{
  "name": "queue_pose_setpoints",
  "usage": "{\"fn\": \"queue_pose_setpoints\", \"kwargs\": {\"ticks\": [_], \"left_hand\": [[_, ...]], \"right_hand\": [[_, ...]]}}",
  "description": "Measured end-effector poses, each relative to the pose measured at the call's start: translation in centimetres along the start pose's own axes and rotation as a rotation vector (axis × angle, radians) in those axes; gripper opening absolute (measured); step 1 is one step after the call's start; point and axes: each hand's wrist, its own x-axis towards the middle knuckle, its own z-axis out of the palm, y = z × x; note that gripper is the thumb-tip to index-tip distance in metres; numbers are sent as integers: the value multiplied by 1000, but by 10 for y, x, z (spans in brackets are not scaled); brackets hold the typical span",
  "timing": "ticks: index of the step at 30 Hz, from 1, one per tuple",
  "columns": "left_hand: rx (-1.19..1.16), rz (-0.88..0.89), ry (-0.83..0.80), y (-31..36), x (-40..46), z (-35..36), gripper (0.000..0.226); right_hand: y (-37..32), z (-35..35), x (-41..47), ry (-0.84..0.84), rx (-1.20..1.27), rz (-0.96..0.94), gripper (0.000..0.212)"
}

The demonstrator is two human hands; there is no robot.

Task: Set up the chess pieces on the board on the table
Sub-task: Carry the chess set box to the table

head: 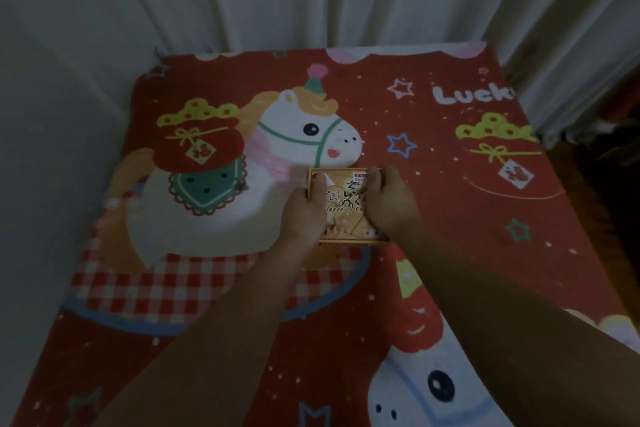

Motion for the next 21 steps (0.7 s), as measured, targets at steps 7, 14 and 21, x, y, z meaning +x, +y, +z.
{"fn": "queue_pose_setpoints", "kwargs": {"ticks": [7,14,21], "left_hand": [[253,122,163,-45,29,32,62],[387,256,423,-58,54,41,48],[-10,363,223,-61,46,40,20]], "right_hand": [[47,33,34,49,-165,-119,39],[63,36,47,201,-264,-160,44],[97,29,46,196,246,-331,70]]}}
